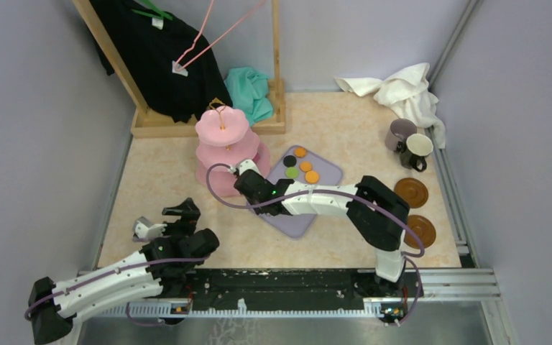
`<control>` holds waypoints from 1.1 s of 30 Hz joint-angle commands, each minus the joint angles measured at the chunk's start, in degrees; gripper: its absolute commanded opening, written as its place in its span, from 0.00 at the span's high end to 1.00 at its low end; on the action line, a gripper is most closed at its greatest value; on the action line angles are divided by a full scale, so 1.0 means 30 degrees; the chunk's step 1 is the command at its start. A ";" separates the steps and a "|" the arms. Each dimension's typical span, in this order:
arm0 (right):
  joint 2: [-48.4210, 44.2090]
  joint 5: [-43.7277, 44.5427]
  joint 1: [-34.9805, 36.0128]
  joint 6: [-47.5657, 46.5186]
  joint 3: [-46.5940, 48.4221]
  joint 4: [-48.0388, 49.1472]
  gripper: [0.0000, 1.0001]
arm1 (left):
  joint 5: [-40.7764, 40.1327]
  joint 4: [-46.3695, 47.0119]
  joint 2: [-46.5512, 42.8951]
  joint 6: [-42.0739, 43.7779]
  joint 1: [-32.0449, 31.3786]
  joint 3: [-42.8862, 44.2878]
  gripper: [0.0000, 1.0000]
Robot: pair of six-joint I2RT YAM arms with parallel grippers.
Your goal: Serve the afternoon tea
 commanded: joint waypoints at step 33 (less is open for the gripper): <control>-0.0473 -0.0323 -0.0165 -0.0964 0.1190 0.1442 0.66 | -0.0896 -0.2691 0.0345 -0.4804 -0.0100 -0.0780 0.01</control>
